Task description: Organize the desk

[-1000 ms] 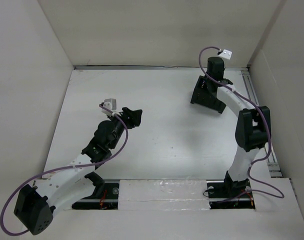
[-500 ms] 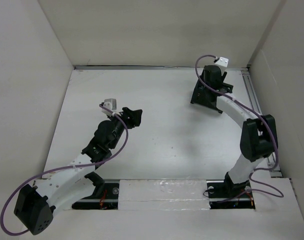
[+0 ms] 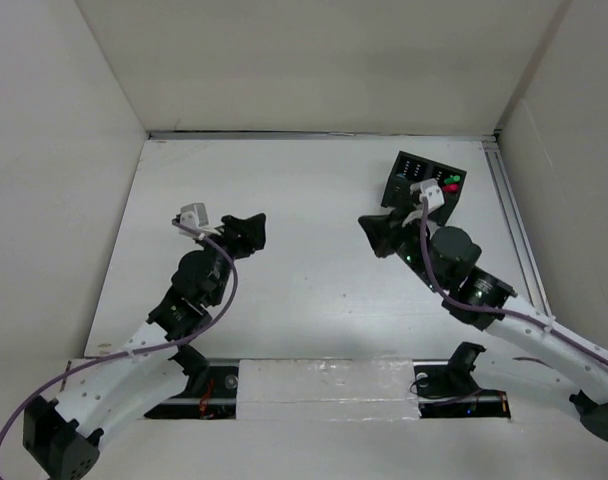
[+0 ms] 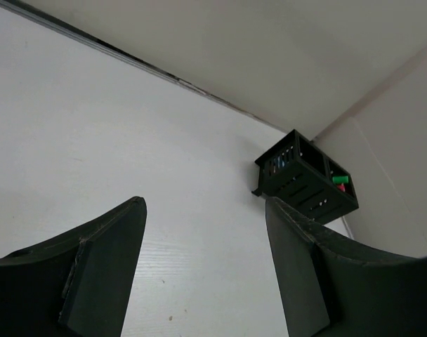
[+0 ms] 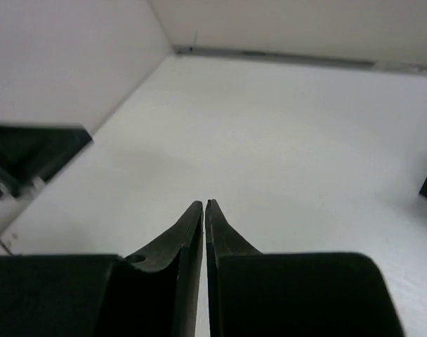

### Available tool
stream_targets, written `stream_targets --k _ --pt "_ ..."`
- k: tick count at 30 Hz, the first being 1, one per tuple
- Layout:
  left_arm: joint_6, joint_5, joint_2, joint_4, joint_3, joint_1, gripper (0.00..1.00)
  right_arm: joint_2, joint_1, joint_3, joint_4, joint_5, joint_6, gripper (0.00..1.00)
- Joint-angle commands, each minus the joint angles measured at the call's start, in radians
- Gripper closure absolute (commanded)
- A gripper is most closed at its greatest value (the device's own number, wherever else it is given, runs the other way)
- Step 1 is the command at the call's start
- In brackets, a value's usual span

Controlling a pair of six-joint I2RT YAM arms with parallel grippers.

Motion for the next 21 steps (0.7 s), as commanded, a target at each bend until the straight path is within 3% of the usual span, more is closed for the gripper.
stream_targets --k 1,2,3,4,7,13,21 --pt "-0.070 -0.143 -0.115 -0.070 0.005 -0.012 0.35 -0.120 0.069 -0.142 -0.108 -0.047 0.036 0.87" --pt "-0.097 -0.178 -0.158 -0.115 -0.013 -0.012 0.35 -0.183 0.081 -0.204 -0.133 -0.017 0.104 0.75" --pt "-0.113 -0.179 -0.181 -0.115 -0.024 -0.012 0.35 -0.184 0.081 -0.204 -0.133 -0.016 0.105 0.75" --pt "-0.125 -0.180 -0.201 -0.121 -0.034 -0.012 0.35 -0.238 0.093 -0.265 -0.147 0.008 0.123 0.65" --pt "-0.135 -0.137 -0.257 -0.126 -0.074 -0.012 0.34 -0.297 0.094 -0.343 -0.139 0.033 0.168 0.49" --pt "-0.150 -0.125 -0.251 -0.227 -0.059 -0.012 0.34 -0.256 0.084 -0.351 -0.107 0.086 0.169 0.43" --pt "-0.145 -0.105 -0.260 -0.222 -0.061 -0.012 0.34 -0.159 0.084 -0.305 -0.075 0.076 0.163 0.42"
